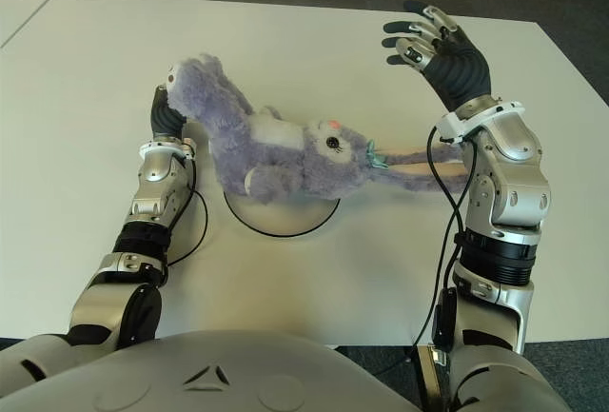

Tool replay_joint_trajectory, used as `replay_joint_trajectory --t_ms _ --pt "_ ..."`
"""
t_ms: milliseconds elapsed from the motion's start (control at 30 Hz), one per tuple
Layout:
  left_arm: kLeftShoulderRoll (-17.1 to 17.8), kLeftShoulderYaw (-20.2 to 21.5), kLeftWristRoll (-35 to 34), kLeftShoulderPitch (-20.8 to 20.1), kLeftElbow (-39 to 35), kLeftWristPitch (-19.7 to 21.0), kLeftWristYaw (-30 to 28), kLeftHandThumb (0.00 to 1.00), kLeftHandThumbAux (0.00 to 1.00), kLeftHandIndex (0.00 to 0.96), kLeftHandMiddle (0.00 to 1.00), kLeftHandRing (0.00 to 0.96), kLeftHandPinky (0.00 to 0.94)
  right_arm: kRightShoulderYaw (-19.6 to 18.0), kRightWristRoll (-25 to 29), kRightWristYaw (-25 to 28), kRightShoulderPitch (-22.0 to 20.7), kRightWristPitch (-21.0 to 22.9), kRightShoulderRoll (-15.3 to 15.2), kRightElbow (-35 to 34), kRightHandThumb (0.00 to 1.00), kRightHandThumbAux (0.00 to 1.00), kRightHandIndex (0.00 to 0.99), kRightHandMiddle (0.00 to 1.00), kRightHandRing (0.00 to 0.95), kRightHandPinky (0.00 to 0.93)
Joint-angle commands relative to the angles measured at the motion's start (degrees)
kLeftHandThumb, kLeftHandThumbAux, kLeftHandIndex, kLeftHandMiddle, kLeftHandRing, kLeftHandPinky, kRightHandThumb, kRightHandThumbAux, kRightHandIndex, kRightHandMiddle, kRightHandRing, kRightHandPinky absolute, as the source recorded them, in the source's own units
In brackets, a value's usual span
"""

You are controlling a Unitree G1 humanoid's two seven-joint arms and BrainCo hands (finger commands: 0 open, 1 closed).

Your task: Put the doll into the plate.

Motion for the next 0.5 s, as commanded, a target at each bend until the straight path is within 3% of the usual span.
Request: replay_joint_trajectory --t_ms 33,233,333,500 --pt "-1.0 -0.2 -0.4 3.8 3.4 -0.7 -0.9 0.448 0.742 0.774 0.835 0.842 0.806 -1.9 -2.4 -1.8 4.2 -3.9 0.5 -1.4 0.521 0.757 0.207 0.328 0.365 0.41" --pt "-1.0 -0.1 -0.5 3.7 3.5 -0.8 -1.0 0.439 0.745 0.775 0.836 0.843 0.802 -2.4 -6.5 -6.2 8.5 -5.0 1.2 -6.6 0.54 0.763 0.242 0.338 0.381 0.413" --pt "-1.1 0.0 -0.5 3.7 3.5 -1.0 -1.0 0.435 0.746 0.778 0.836 0.842 0.801 -2.0 -9.5 -10.3 9.8 -4.2 2.5 -9.7 0.661 0.734 0.369 0.35 0.399 0.435" --pt "-1.6 0.0 -0.4 3.7 3.7 -1.7 -0.5 0.433 0.748 0.779 0.839 0.844 0.816 1.1 -20.5 -17.3 10.5 -4.4 2.2 -12.0 0.702 0.724 0.412 0.37 0.409 0.446"
